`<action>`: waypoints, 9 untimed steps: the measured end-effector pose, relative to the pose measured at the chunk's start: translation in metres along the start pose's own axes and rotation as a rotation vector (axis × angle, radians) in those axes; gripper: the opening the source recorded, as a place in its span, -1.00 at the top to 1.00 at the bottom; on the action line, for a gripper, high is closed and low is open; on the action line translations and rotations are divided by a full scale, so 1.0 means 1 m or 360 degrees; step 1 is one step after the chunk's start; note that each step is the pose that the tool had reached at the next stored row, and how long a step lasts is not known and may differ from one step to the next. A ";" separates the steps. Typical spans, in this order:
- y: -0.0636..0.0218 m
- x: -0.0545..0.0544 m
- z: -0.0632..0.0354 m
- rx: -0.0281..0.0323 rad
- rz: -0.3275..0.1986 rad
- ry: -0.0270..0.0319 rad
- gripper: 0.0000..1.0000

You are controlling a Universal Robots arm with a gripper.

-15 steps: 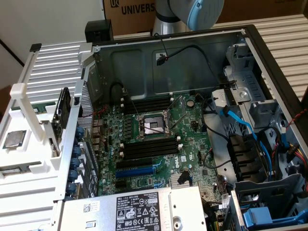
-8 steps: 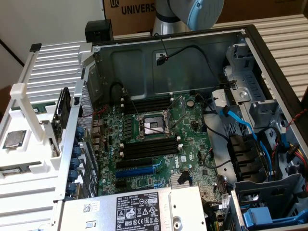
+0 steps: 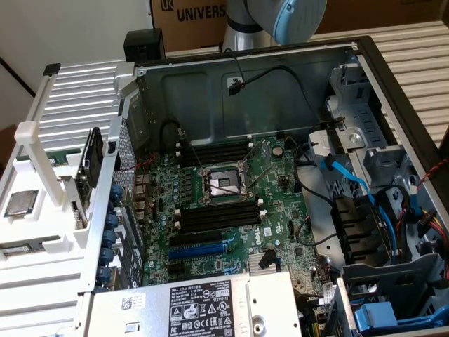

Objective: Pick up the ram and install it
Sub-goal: 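Pick up the ram and move it above insertion slot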

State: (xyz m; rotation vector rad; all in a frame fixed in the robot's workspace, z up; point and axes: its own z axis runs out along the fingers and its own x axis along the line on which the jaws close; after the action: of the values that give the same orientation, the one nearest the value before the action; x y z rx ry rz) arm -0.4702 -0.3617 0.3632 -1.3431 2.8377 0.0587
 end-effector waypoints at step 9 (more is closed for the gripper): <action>0.0000 0.000 0.0000 -0.00046 -0.0261 0.00088 0.80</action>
State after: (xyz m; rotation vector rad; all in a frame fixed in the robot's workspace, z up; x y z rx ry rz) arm -0.4702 -0.3618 0.3632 -1.5728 2.7208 0.0587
